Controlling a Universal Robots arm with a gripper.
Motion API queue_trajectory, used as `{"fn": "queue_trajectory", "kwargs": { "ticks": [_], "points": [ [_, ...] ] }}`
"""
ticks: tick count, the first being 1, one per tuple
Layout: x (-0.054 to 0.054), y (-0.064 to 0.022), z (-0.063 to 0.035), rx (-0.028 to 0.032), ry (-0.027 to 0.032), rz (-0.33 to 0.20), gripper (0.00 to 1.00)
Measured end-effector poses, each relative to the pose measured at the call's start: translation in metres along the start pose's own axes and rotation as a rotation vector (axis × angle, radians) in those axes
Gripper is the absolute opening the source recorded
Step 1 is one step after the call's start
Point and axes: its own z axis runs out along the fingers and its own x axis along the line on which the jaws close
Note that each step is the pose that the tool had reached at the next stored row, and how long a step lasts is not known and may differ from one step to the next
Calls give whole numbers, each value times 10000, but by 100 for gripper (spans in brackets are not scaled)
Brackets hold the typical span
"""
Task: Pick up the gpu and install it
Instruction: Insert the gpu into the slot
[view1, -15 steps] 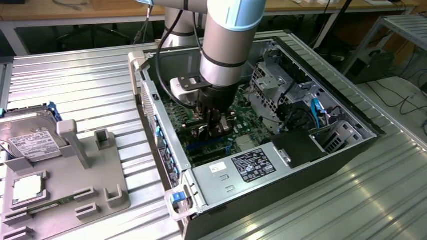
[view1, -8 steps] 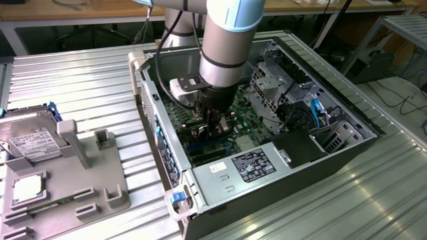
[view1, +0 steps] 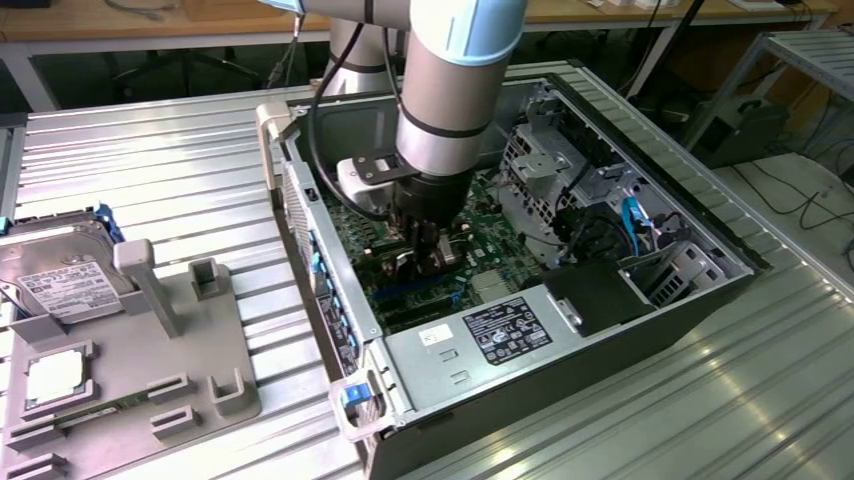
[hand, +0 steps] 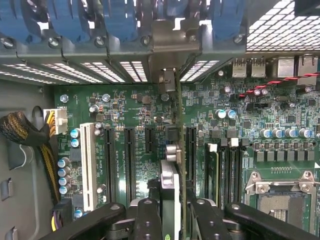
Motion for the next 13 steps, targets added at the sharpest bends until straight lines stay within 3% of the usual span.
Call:
{"fn": "queue_trajectory", "kwargs": {
  "ticks": [13],
  "points": [
    [-1, 30, -25, 7, -9, 2, 28]
  ]
}}
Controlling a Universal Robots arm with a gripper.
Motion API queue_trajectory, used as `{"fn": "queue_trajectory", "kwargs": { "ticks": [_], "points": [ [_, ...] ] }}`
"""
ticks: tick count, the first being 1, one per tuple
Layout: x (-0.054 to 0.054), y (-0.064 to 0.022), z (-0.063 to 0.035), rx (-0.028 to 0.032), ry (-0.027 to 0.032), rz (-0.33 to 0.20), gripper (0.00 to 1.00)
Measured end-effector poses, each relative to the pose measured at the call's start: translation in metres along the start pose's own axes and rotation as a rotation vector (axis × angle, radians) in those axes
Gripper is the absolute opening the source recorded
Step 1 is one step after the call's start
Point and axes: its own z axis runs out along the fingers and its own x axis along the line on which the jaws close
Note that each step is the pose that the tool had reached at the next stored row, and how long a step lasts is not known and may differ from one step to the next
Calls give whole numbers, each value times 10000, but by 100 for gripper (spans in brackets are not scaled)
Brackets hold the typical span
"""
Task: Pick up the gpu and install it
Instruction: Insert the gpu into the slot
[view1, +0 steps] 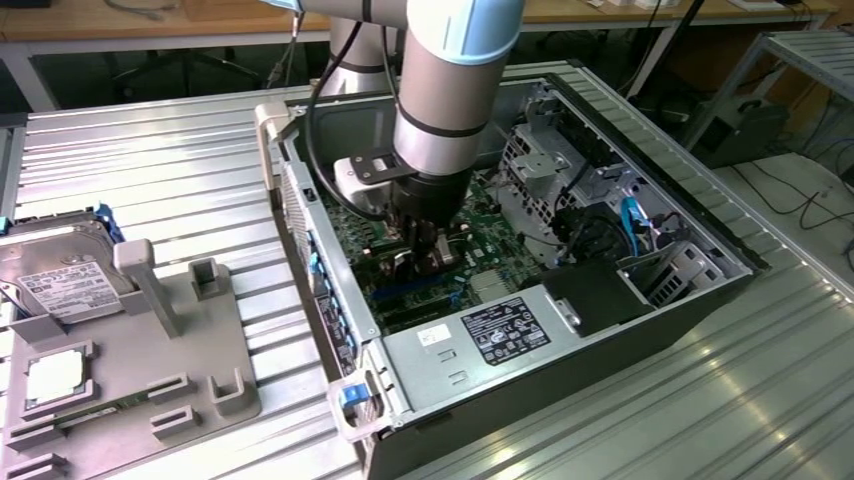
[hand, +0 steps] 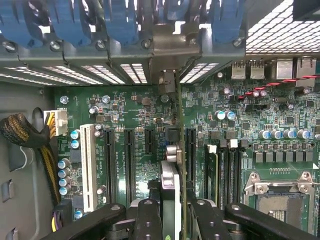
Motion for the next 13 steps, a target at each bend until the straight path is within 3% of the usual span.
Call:
{"fn": "queue_trajectory", "kwargs": {
  "ticks": [13],
  "points": [
    [5, 1, -2, -1, 5, 5, 28]
  ]
}}
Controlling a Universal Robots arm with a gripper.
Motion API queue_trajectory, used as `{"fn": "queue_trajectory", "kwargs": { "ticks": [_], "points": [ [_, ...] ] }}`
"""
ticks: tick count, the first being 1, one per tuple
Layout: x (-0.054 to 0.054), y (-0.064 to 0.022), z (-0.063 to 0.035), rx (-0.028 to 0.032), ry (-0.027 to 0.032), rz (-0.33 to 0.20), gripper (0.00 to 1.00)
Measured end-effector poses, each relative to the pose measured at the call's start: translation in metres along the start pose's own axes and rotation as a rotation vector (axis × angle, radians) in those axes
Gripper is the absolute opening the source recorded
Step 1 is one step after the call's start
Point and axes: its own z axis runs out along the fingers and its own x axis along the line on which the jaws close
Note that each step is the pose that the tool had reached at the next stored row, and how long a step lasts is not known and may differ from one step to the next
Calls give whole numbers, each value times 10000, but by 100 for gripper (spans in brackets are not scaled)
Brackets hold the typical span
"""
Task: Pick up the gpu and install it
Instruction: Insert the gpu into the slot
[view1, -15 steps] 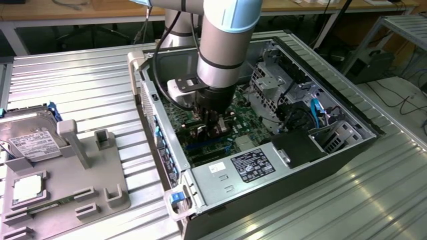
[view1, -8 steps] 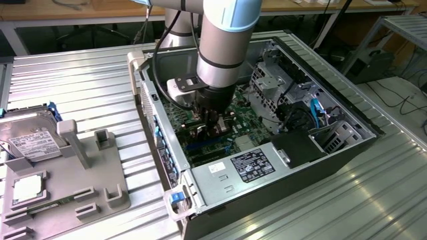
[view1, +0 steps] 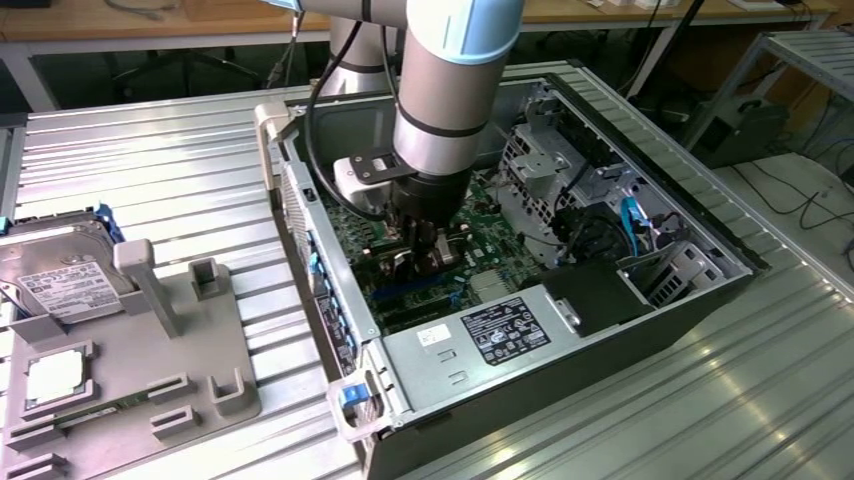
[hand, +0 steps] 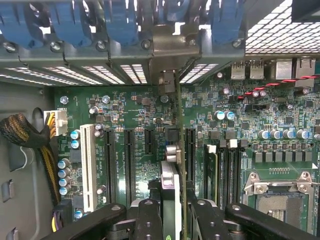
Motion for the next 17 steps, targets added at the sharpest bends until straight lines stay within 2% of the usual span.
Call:
{"fn": "queue_trajectory", "kwargs": {
  "ticks": [17],
  "points": [
    [6, 1, 9, 4, -5, -2, 28]
  ]
}}
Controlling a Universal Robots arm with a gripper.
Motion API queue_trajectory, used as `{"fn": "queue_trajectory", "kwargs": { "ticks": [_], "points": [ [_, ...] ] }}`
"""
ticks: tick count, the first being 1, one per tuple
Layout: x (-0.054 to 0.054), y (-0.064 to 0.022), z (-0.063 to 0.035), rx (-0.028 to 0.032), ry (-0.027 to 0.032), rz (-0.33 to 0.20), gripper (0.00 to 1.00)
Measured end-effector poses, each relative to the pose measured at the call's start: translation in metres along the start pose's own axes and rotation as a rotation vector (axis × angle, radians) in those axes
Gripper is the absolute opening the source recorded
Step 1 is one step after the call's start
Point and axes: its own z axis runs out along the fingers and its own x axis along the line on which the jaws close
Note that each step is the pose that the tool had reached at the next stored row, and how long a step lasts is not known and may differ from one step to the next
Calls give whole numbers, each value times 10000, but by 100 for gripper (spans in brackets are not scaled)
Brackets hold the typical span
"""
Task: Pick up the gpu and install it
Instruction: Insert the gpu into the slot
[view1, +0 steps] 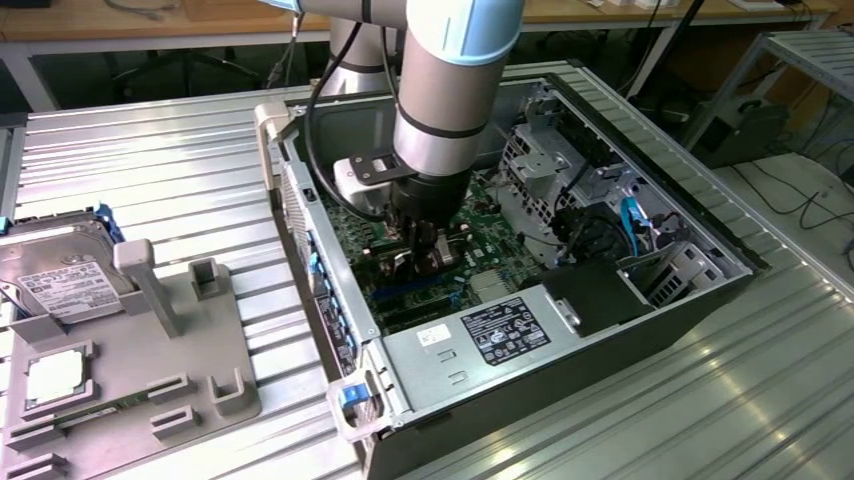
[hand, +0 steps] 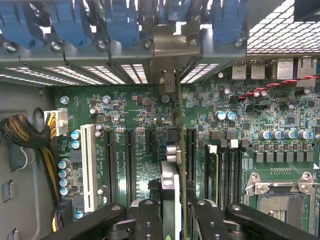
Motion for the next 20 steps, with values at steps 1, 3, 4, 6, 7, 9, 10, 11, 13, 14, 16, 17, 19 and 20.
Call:
{"fn": "queue_trajectory", "kwargs": {
  "ticks": [1, 3, 4, 6, 7, 9, 10, 11, 13, 14, 16, 17, 19, 20],
  "points": [
    [-1, 5, -15, 10, -8, 1, 28],
    [0, 13, -32, 11, 5, 3, 28],
    [0, 13, -33, 15, 1, 2, 28],
    [0, 13, -33, 16, 1, 0, 28],
    [0, 13, -33, 16, 2, 1, 28],
    [0, 14, -34, 15, 4, 1, 28],
    [0, 14, -34, 15, 4, 1, 28],
    [0, 14, -34, 15, 3, 1, 28],
    [4, 14, -35, 13, 6, 6, 28],
    [7, 14, -35, 13, 4, 13, 28],
    [8, 14, -34, 15, 2, 30, 28],
    [8, 13, -34, 15, 1, 32, 28],
    [9, 14, -34, 15, 1, 33, 28],
    [9, 14, -34, 15, 1, 33, 28]
  ]
}}
